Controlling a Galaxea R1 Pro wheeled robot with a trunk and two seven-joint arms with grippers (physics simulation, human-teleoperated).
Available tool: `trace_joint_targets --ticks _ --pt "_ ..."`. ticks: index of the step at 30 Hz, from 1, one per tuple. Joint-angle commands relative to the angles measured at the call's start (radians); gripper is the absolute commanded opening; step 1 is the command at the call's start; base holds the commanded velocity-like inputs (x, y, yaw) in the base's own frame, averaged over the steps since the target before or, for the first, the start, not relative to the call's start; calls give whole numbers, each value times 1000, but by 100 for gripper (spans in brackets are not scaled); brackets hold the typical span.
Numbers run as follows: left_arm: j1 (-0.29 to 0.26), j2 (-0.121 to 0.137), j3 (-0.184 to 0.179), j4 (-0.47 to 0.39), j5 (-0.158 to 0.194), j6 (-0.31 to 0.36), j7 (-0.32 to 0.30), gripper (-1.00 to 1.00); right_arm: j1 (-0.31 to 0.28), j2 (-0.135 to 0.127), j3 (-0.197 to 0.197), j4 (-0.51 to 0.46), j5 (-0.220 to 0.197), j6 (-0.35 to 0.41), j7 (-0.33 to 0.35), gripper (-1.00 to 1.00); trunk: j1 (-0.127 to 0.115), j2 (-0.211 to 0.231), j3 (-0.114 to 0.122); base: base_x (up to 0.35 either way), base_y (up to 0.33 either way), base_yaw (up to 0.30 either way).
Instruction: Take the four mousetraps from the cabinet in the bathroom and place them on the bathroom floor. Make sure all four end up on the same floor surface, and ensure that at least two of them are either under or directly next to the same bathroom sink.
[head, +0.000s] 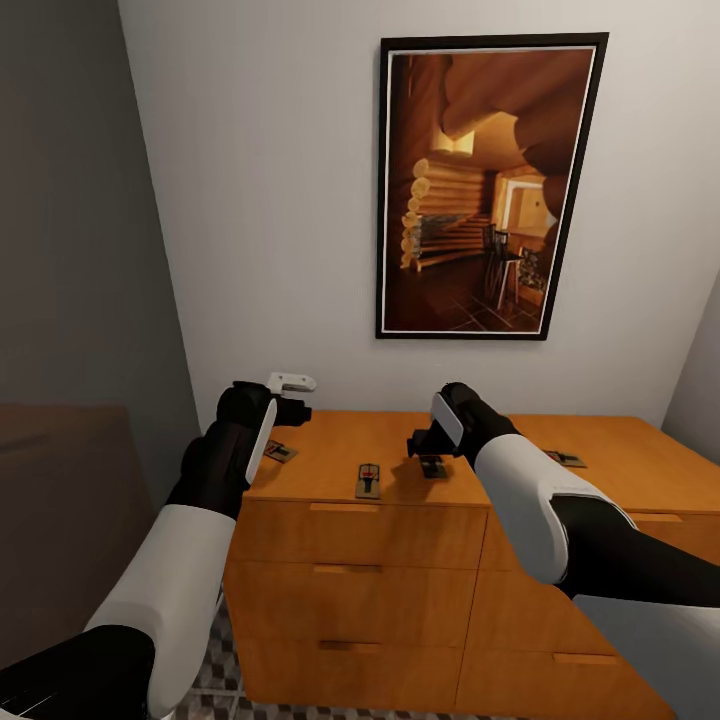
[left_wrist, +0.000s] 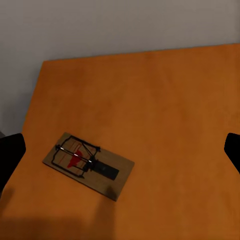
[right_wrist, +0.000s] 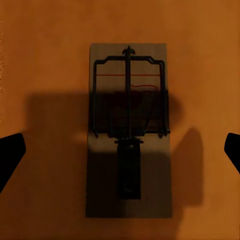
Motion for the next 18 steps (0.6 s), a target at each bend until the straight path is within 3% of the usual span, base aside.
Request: trace_joint_targets --ticks 1,18 --pt "-1 0 -1 -1 -1 4 2 100 -1 1 -9 -1 -1 3 -6 100 0 -1 -1 0 0 0" --pt "-1 0 -1 1 -1 3 2 100 -1 1 -13 0 -1 3 -7 100 0 -1 -1 -23 0 0"
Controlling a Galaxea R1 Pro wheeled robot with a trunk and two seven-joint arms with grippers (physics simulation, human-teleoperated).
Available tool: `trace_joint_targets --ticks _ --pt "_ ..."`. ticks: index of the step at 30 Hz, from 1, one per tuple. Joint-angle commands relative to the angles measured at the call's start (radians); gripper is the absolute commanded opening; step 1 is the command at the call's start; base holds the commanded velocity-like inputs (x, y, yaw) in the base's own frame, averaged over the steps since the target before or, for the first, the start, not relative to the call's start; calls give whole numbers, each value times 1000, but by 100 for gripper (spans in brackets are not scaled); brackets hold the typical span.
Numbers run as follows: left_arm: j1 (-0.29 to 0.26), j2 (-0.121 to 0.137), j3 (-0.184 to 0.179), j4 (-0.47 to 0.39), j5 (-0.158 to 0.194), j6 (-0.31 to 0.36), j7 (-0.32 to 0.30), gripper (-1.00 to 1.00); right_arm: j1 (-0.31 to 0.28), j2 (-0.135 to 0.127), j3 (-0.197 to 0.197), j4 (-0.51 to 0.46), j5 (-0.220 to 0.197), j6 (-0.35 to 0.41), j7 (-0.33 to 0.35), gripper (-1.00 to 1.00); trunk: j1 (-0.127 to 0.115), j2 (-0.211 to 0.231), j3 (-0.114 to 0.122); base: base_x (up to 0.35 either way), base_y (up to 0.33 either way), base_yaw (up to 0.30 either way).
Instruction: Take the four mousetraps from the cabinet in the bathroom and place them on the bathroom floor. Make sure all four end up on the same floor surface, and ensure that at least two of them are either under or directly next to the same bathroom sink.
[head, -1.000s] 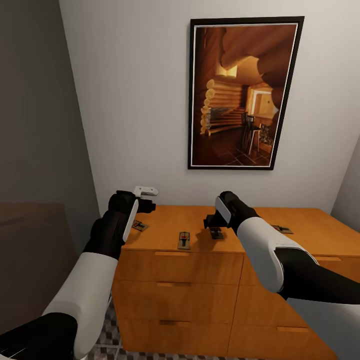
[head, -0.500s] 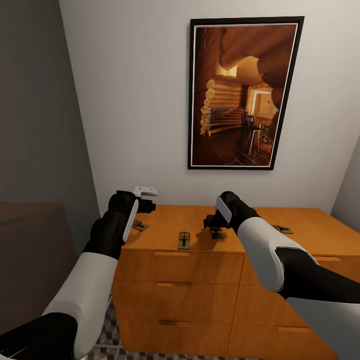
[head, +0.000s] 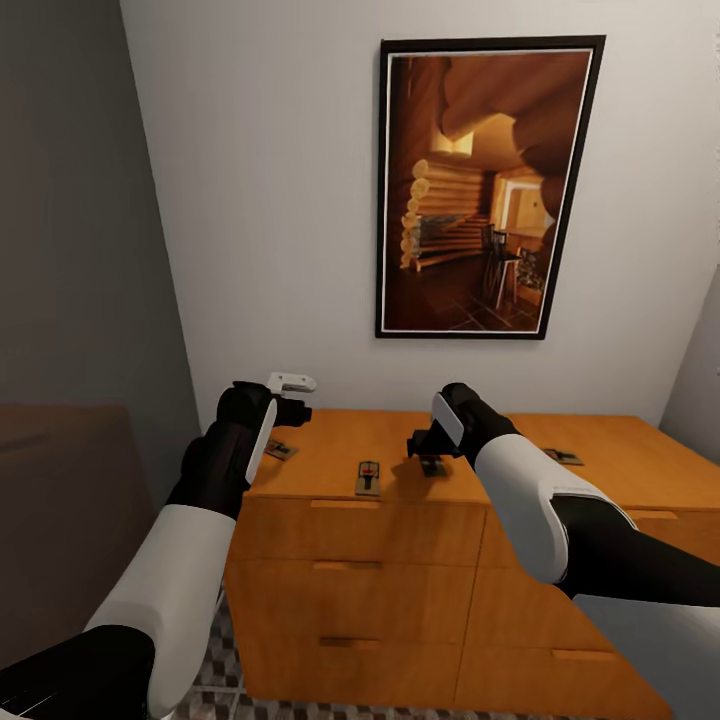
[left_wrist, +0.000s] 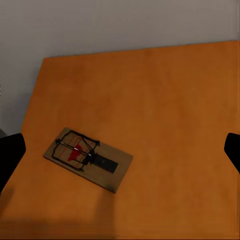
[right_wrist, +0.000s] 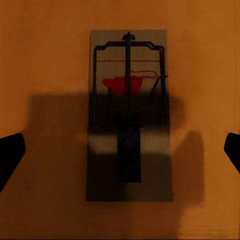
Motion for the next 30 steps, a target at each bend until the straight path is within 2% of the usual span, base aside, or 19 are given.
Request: trace_joint_targets --ticks 1,30 --pt "-1 0 -1 -1 -1 4 2 100 -1 1 -8 -1 0 3 -6 100 0 -1 -1 -108 0 0" --pt "-1 0 0 -1 -1 4 2 100 -1 -2 -10 16 -1 -17 -6 100 0 -1 -1 -13 0 0"
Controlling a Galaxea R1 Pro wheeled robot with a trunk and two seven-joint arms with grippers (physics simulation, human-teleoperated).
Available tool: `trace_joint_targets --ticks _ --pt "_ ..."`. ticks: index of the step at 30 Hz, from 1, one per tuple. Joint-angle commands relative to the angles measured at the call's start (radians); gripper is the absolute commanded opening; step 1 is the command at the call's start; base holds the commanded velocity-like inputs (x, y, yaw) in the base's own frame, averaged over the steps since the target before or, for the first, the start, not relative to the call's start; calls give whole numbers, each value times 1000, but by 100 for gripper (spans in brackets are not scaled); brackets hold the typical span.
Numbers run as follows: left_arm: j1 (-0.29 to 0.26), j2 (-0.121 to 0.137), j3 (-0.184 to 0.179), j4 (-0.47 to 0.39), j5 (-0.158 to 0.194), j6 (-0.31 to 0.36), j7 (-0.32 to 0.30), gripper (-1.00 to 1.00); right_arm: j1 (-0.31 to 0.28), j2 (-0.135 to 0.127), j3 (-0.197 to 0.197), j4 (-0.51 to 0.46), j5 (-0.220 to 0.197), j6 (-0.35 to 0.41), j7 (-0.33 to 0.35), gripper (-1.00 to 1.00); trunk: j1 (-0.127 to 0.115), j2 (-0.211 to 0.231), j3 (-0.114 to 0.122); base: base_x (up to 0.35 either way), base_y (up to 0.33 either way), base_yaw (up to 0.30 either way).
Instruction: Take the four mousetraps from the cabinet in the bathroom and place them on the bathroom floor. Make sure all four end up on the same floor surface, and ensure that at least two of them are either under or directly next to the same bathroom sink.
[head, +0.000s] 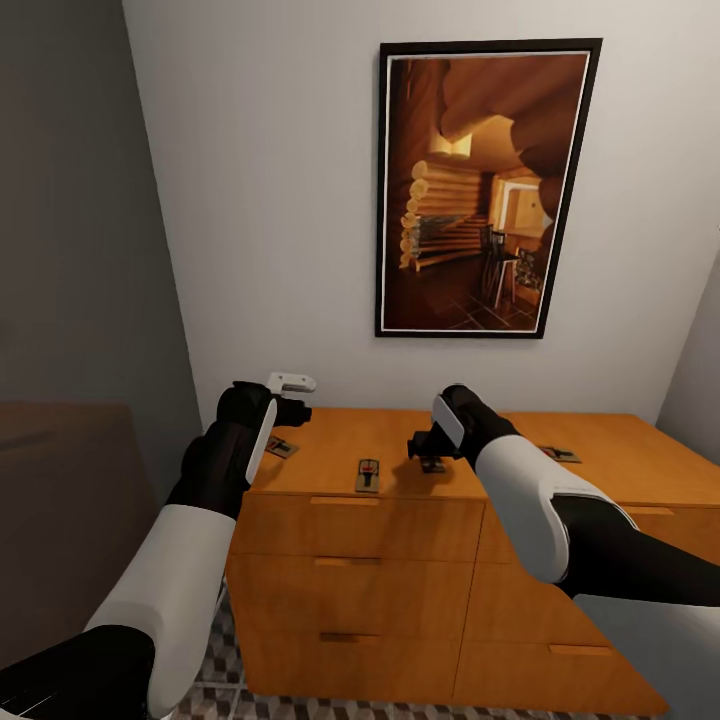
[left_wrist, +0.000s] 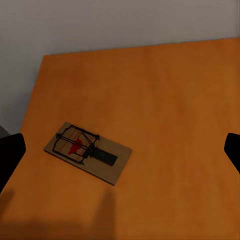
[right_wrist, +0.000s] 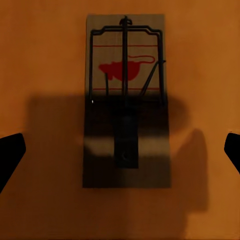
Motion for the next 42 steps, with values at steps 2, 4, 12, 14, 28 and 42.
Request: trace_joint_targets --ticks 2,4,12,14,28,42 --pt "-1 0 -1 -1 -1 4 2 100 -1 0 -8 10 -1 -1 -6 100 0 -1 -1 0 0 0" --pt "-1 0 -1 -1 0 4 2 100 -1 -3 -9 26 -1 -12 -6 100 0 -1 -1 0 0 0" --pt "-1 0 -2 -1 0 4 2 100 -1 -6 -7 44 -1 -40 -6 100 0 -1 -1 0 0 0" --pt "-1 0 -2 -1 0 5 2 100 -1 -6 -7 45 -1 -41 -6 100 0 -1 -1 0 0 0" --pt "-1 0 -4 0 2 6 1 100 -1 -5 -7 47 -1 -44 -7 100 0 -1 -1 0 0 0" --pt "-1 0 -4 0 21 6 1 100 -1 -4 -7 47 -1 -44 -6 100 31 -57 -26 0 0 0"
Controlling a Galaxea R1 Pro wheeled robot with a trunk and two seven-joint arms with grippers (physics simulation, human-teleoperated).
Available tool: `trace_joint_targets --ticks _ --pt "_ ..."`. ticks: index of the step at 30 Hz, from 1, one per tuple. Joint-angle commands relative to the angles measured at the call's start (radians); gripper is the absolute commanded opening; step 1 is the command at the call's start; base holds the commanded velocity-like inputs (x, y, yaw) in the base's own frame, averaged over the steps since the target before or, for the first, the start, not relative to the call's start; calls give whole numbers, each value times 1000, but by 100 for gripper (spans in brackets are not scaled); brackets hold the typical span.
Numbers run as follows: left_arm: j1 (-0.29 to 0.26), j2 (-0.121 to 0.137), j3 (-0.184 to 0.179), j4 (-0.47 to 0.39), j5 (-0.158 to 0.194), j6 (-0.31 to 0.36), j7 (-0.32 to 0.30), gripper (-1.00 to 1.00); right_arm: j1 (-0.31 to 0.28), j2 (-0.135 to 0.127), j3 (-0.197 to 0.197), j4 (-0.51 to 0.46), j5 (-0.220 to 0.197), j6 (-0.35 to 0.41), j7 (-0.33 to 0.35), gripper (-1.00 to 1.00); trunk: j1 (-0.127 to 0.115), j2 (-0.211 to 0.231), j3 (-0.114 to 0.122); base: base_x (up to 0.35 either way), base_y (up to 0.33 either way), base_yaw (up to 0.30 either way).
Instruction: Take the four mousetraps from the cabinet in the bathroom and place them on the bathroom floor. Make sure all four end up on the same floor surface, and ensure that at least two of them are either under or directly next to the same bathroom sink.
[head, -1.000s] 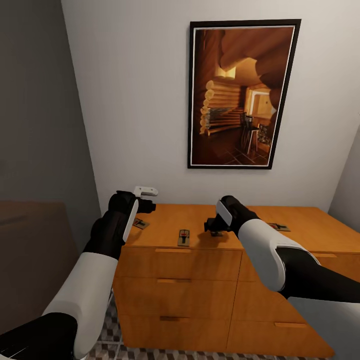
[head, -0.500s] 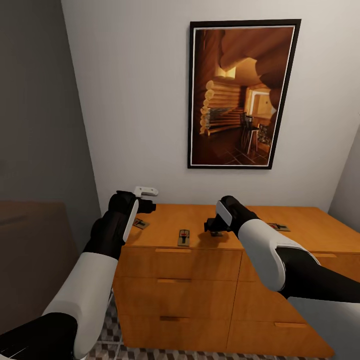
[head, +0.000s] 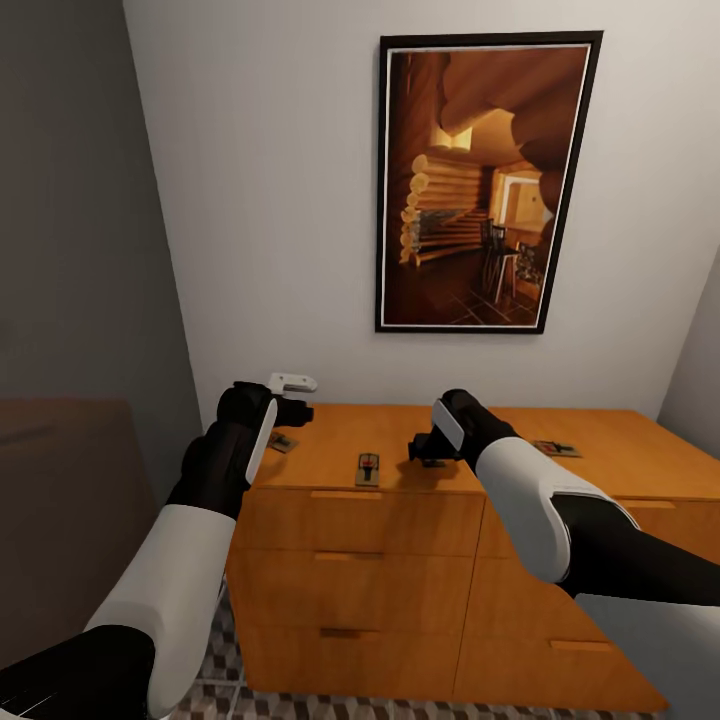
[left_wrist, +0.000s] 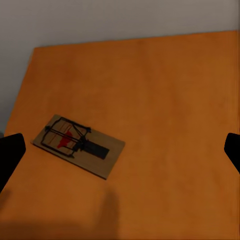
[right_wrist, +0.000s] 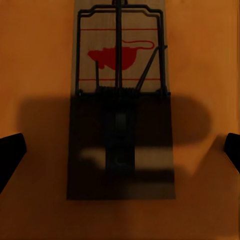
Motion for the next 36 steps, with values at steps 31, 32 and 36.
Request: trace_joint_targets --ticks 31,32,36 --pt "-1 0 -3 -3 21 4 3 100 0 -2 -12 13 -7 3 -7 -100 4 -8 -5 0 0 0" --pt "-1 0 -3 -3 21 4 3 100 0 -2 -12 13 -7 3 -7 -100 4 -8 -5 0 0 0" --pt "-1 0 -3 -4 21 4 3 100 0 -2 -12 13 -7 6 -7 -100 4 -8 -5 0 0 0"
